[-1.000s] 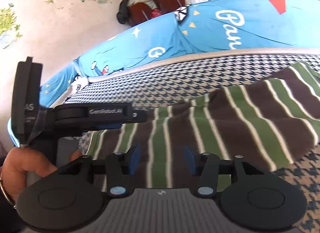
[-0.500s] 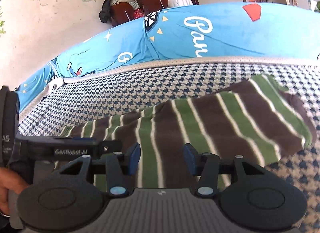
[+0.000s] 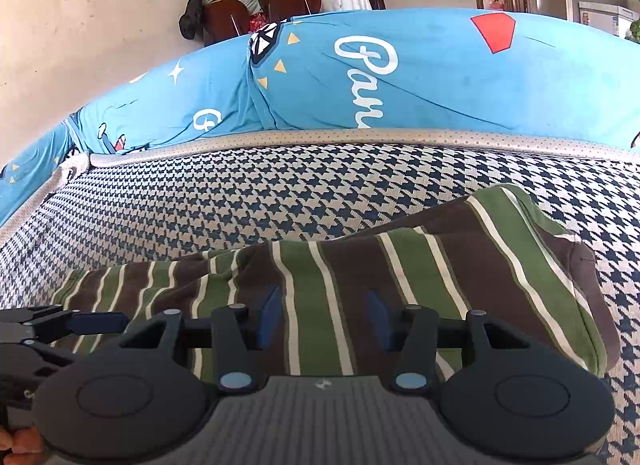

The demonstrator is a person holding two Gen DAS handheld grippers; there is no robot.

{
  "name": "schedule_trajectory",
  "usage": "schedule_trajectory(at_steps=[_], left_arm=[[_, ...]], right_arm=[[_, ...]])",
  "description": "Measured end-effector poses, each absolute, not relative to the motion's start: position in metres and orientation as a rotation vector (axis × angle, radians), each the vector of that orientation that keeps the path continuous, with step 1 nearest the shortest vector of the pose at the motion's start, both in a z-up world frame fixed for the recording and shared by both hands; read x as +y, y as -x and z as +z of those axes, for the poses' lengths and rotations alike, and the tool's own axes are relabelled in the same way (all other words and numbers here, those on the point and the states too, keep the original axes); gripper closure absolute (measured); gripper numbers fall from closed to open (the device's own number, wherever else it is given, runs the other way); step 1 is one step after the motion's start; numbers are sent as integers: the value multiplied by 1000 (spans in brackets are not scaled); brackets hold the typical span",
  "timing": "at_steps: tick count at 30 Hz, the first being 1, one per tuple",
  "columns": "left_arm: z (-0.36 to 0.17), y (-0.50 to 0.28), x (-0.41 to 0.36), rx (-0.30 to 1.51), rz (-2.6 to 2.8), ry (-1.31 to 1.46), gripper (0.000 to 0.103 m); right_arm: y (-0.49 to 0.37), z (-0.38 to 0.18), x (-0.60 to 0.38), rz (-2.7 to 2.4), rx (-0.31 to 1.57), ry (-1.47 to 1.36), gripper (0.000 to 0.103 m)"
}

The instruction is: Fold clothes

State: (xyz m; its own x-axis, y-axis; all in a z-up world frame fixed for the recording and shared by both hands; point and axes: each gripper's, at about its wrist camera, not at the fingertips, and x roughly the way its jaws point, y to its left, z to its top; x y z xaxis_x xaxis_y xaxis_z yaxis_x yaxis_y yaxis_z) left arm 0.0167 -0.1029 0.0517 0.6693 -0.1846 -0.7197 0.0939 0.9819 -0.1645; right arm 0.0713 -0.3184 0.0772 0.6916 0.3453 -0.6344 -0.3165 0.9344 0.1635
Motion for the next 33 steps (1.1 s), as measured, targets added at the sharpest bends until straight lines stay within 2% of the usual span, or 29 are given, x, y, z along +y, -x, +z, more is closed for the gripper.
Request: schedule_trajectory(at_steps=[10, 33], left_arm=[[47, -13, -111, 846, -155, 74, 0], [49, -10, -119, 877, -114, 9, 0]], right_arm=[[-106, 59, -305, 288, 735, 39, 55], [-120, 50, -297, 233, 717, 75, 50]])
